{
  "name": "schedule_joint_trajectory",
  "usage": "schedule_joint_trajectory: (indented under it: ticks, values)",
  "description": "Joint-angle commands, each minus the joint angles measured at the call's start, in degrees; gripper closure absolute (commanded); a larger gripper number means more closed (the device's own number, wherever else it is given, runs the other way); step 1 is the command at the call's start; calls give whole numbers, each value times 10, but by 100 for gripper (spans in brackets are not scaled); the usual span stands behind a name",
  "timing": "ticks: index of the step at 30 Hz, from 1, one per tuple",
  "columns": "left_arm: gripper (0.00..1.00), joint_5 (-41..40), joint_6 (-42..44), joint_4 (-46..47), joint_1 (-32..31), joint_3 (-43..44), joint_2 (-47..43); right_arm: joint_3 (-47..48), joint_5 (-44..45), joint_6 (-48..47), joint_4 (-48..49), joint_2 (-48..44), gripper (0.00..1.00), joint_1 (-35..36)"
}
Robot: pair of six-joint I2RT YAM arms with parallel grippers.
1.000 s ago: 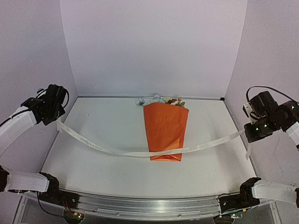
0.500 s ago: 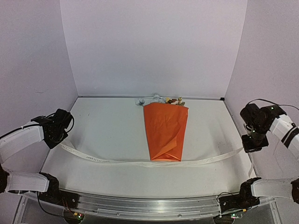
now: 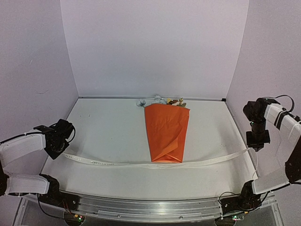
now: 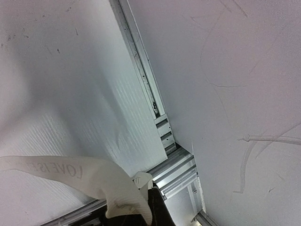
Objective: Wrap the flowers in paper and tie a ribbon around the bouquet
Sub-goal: Straighten the ribbon at the center of the board, then pick up the folded bouquet from the center of the board.
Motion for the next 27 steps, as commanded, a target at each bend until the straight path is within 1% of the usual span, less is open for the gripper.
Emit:
schedule_joint_trajectory:
  ticks: [1,2,3,4,5,6,9,12,14,16,19,21,23,25,27]
  values:
    - [93,-10,-16,23,3,-13,-11,25,-2,15,-52,21,100,-25]
    - [91,-10,-13,27,3,-13,-9,25,-5,15,-52,23,98,-26]
    - [86,-9,-12,30,3,-11,-7,24,-8,15,-51,24,95,-27]
    - [79,-8,-8,34,3,-9,-5,24,-14,14,-52,25,90,-27]
    - [70,-6,-3,37,3,-6,-4,24,-18,13,-51,26,84,-27]
    - [58,-5,2,41,3,-2,-4,23,-27,14,-51,25,75,-27]
    - [32,4,30,53,3,14,-4,18,-48,17,-50,13,56,-27]
    - [15,21,61,66,3,32,-7,23,-75,18,-51,2,43,-27]
    - [10,32,92,80,3,44,-11,29,-108,22,-51,-8,39,-26]
    - [7,53,134,99,3,58,-18,36,-145,32,-51,-20,35,-24]
    - [5,91,185,124,3,82,-22,54,-178,44,-52,-29,22,-7]
    - [5,124,211,138,1,97,-18,63,-190,45,-51,-33,15,24]
    - [5,158,235,156,-1,111,-12,67,-204,49,-42,-37,12,55]
    - [6,199,256,181,-15,121,-3,67,-220,62,-17,-37,4,95]
    - [7,234,274,208,-41,129,14,69,-225,74,14,-32,2,145]
